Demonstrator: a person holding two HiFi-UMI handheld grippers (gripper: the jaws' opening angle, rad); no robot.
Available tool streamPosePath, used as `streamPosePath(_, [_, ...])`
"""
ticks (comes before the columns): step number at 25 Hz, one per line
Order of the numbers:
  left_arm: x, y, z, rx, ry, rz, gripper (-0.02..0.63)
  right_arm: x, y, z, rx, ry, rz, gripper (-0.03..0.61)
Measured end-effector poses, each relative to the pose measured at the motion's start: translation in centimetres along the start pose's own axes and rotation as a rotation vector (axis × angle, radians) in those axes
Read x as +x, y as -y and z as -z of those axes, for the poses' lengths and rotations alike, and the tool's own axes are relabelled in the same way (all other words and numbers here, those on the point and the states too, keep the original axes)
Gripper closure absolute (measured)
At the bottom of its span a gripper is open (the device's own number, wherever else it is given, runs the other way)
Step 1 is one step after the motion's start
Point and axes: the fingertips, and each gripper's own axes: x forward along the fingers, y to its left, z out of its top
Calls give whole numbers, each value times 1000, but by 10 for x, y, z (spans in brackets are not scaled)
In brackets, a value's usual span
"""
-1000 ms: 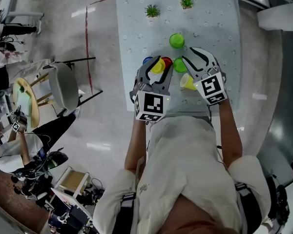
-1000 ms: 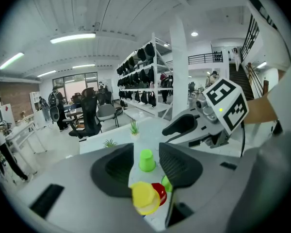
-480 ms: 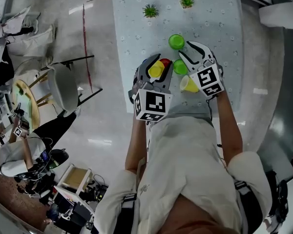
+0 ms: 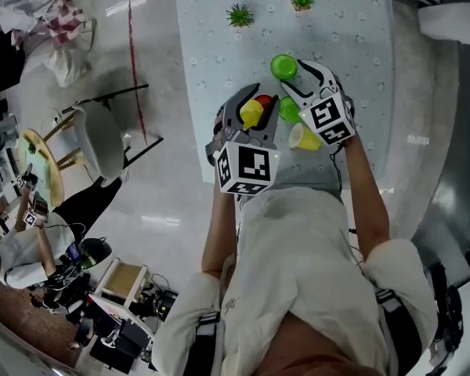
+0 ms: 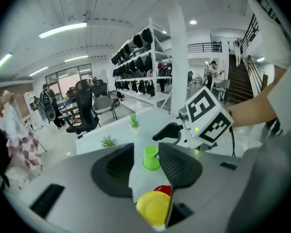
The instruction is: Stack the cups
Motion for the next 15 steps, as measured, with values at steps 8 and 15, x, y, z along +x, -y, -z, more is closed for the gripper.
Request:
streamPosePath(8, [4,-3,1,-5,-5,6,449,24,3,11,11,-35,-19,321])
streamPosePath(15, [4,-4,2,-4,-8,7,449,31,7,20,15,-55,-10,362])
